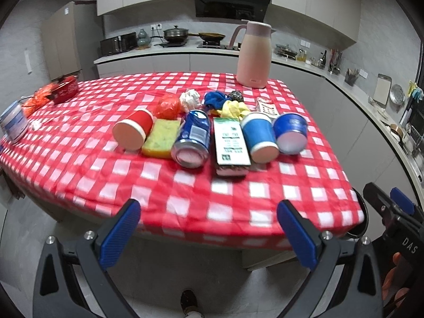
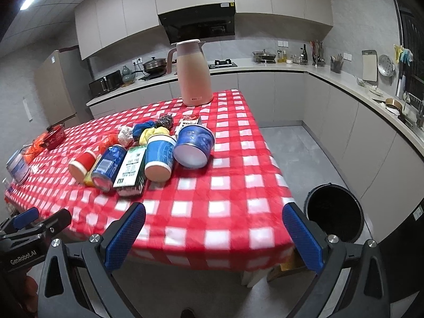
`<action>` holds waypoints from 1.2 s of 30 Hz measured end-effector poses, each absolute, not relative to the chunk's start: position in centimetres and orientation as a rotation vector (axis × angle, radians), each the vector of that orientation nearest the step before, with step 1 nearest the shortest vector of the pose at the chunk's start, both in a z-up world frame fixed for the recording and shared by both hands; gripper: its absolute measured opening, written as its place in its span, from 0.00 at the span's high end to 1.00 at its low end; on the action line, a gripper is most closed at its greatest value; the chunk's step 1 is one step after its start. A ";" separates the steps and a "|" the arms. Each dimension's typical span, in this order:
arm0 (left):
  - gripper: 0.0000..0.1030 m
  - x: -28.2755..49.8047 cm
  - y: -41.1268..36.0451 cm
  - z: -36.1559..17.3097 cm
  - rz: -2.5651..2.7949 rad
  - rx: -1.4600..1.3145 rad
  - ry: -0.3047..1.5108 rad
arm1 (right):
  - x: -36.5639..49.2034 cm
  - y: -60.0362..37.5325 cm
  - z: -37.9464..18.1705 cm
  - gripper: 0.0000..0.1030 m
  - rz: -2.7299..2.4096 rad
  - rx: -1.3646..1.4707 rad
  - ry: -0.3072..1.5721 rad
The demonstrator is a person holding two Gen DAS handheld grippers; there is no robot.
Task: Collect trash
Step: 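Move both tools toward the blue can and the dark blue cup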
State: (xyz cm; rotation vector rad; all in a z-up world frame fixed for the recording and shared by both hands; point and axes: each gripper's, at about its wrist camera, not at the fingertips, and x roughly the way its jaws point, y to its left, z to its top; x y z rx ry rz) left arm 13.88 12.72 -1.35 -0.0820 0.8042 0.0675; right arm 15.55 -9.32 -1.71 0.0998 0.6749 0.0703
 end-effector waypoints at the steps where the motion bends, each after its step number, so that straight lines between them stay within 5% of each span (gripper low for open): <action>1: 0.00 14.6 13.3 -1.4 0.058 -0.081 0.806 | 16.2 -8.8 -1.8 0.00 0.061 0.104 0.679; 10: 0.00 21.0 16.4 -2.5 -0.029 -0.063 0.838 | 21.2 -4.6 -2.1 0.00 -0.006 0.128 0.692; 17: 0.16 25.2 17.1 -4.2 -0.071 -0.077 0.900 | 24.6 -4.3 -3.0 0.00 -0.030 0.144 0.733; 25: 0.18 29.3 16.9 -6.4 -0.020 -0.084 0.940 | 31.1 -5.1 -4.6 0.00 0.005 0.142 0.767; 36: 0.37 31.2 17.3 -7.4 -0.015 -0.107 0.954 | 37.3 -5.6 -6.9 0.00 0.046 0.162 0.840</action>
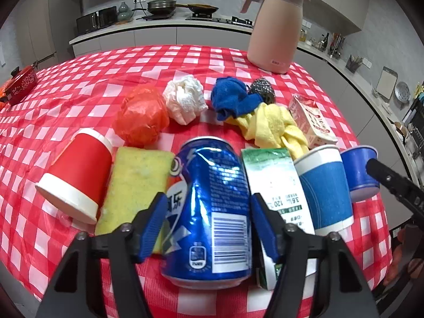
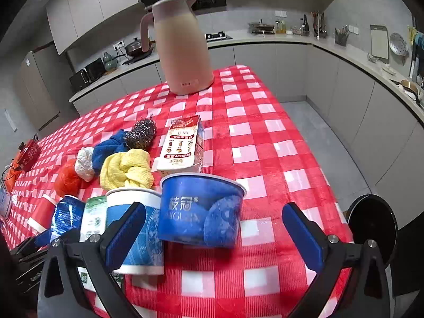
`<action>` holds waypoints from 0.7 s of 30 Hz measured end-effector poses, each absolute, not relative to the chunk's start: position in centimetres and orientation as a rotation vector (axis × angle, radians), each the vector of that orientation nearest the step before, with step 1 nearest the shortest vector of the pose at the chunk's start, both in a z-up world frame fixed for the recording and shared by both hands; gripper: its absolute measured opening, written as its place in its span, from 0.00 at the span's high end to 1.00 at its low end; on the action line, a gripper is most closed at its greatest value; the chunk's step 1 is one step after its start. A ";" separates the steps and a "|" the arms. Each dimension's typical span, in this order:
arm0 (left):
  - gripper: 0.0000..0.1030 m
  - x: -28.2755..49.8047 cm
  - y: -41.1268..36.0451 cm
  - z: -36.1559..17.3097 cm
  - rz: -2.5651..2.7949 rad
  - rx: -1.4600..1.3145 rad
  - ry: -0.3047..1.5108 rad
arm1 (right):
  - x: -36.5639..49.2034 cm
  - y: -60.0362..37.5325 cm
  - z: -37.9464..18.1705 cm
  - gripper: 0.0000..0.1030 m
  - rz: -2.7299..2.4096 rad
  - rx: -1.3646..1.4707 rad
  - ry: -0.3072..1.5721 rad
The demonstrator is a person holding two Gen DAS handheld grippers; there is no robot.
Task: Collect trash
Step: 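Move both tools toward the blue can and the dark blue cup, then grasp the blue can with the left tool while the right tool grasps the dark blue cup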
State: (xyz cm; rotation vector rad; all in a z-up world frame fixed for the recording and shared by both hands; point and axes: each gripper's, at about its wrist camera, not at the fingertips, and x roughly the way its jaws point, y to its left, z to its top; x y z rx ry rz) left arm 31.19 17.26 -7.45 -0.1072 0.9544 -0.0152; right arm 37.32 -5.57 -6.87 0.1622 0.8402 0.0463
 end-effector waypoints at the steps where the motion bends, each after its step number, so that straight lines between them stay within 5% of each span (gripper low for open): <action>1: 0.37 31.2 17.3 -7.5 -0.016 -0.106 0.952 | 37.7 -5.5 -7.2 0.00 0.050 0.163 0.849; 8: 0.37 31.3 17.4 -7.5 -0.021 -0.110 0.956 | 39.2 -5.7 -8.9 0.01 0.070 0.203 0.902; 12: 0.36 31.5 17.2 -7.7 -0.021 -0.110 0.959 | 39.5 -5.6 -9.4 0.19 0.097 0.229 0.909; 21: 0.40 30.9 17.5 -7.8 -0.038 -0.134 0.934 | 39.2 -5.2 -9.5 0.20 0.108 0.204 0.906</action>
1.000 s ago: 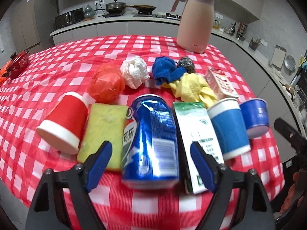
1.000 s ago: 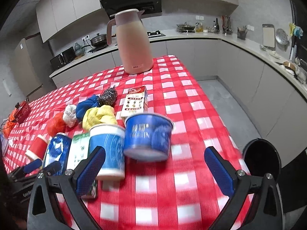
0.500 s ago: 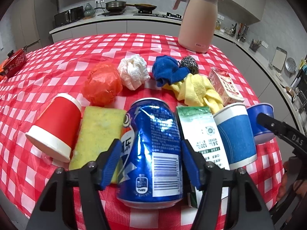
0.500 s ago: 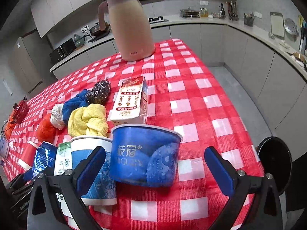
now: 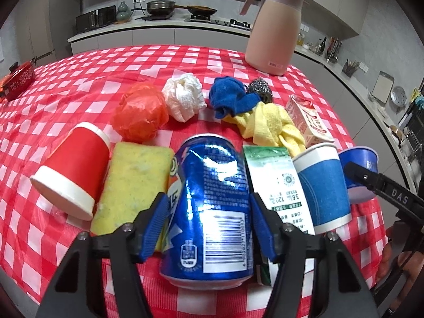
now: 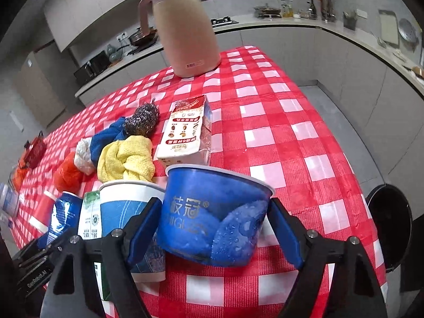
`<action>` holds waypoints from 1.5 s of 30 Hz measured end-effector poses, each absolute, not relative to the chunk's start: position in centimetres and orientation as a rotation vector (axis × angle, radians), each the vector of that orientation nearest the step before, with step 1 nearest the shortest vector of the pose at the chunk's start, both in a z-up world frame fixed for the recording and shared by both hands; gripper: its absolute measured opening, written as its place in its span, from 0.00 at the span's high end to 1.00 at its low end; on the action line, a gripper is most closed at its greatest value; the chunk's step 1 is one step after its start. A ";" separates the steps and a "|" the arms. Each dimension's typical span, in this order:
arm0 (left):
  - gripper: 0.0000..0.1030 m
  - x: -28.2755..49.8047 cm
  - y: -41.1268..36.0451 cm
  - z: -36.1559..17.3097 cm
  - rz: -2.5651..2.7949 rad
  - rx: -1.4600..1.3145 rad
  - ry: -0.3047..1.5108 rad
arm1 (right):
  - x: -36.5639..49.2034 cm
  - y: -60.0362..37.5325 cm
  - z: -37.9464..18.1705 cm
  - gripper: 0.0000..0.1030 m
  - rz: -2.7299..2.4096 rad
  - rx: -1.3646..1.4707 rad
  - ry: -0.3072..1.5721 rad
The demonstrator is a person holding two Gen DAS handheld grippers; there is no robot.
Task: Collect trash
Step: 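Grasp the blue can with the left tool while the right tool grasps the dark blue cup, then carry the can and cup over the black bin with both tools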
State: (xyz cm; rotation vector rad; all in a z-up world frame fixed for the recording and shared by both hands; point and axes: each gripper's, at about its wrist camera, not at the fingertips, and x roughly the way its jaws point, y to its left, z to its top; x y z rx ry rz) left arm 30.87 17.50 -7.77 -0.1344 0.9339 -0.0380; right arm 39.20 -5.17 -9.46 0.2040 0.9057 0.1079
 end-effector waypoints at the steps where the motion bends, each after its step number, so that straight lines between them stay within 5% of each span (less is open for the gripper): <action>1: 0.41 30.8 17.5 -7.7 -0.041 -0.137 0.926 | 39.2 -5.2 -9.5 0.20 0.104 0.210 0.907; 35: 0.46 26.1 13.9 -3.5 -0.289 -0.120 0.794 | 26.4 -9.8 -5.3 0.24 -0.028 0.313 0.752; 45: 0.40 26.2 11.9 -4.5 -0.164 -0.048 0.812 | 27.4 -11.7 -6.0 0.24 0.042 0.310 0.784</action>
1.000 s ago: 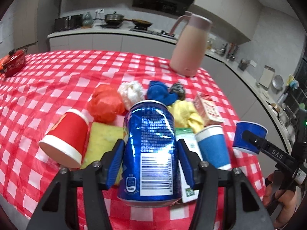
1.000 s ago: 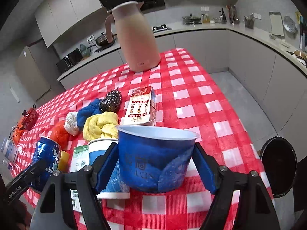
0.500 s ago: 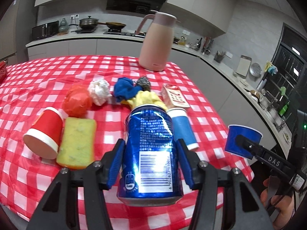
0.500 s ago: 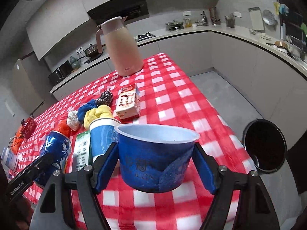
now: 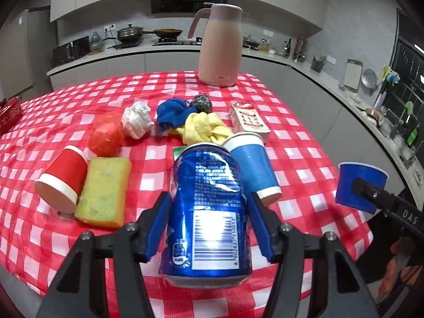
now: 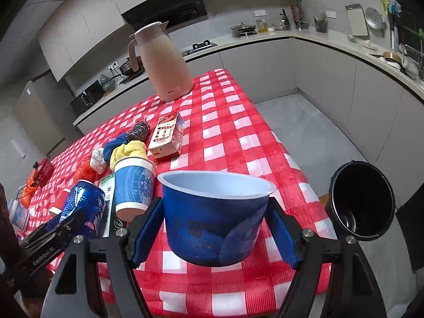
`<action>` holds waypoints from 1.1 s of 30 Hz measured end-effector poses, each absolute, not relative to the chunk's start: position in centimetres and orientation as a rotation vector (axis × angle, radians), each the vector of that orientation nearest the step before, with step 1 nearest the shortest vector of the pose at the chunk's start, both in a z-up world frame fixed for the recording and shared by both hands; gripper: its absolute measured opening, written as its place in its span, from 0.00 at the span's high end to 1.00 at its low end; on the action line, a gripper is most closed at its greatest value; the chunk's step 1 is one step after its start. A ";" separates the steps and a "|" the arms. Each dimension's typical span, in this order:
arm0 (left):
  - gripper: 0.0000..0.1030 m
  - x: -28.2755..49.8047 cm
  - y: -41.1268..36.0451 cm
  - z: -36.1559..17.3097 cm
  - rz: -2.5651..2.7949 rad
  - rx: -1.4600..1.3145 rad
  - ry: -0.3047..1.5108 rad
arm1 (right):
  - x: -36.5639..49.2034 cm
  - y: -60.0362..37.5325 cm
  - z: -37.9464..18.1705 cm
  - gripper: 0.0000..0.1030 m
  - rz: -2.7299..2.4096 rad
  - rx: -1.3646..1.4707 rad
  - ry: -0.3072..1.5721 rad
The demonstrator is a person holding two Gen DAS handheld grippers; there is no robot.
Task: Collect trash
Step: 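Carry the can and cup over the black bin with both tools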
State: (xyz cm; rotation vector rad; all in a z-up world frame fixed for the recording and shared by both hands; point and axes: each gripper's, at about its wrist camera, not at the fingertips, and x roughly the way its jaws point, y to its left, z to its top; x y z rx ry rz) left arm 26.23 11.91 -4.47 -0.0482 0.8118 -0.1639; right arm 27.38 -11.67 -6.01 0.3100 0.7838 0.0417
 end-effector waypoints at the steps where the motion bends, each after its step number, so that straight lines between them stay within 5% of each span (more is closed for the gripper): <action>1: 0.38 26.3 12.0 -4.6 -0.157 -0.046 0.813 | 27.6 -11.6 -6.0 0.24 0.049 0.309 0.784; 20: 0.46 25.7 12.9 -2.4 -0.224 -0.076 0.730 | 27.9 -10.4 -5.3 0.24 0.057 0.314 0.752; 33: 0.46 25.3 1.8 -1.2 -0.502 -0.057 0.726 | 23.2 -19.4 -4.6 0.24 -0.148 0.360 0.704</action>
